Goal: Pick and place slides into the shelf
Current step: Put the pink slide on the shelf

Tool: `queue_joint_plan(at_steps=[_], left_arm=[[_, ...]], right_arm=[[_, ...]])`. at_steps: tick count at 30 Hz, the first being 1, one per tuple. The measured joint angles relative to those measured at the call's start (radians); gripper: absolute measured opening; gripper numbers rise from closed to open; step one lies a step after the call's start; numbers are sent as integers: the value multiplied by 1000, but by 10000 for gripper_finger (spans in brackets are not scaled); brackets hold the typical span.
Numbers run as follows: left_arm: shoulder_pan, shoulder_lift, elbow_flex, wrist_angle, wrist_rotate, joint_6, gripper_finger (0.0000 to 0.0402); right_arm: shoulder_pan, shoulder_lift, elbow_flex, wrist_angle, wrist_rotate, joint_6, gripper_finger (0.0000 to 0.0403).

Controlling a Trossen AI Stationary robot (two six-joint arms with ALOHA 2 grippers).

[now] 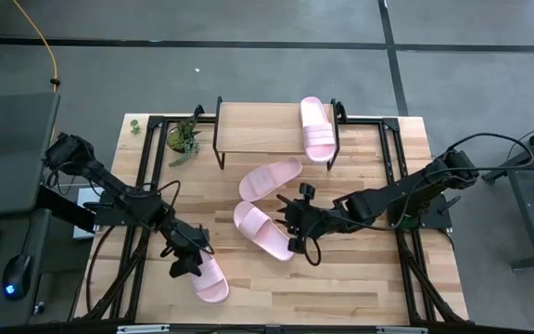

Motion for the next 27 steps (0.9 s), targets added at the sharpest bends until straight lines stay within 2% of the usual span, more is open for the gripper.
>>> queue_joint_plan(at_steps=[11,27], left_arm=[[-3,13,0,10,-52,0,166],[-3,12,0,10,-53,35,166]], right_arm=[[5,0,0,3,1,11,106],[5,0,0,4,1,4,106]])
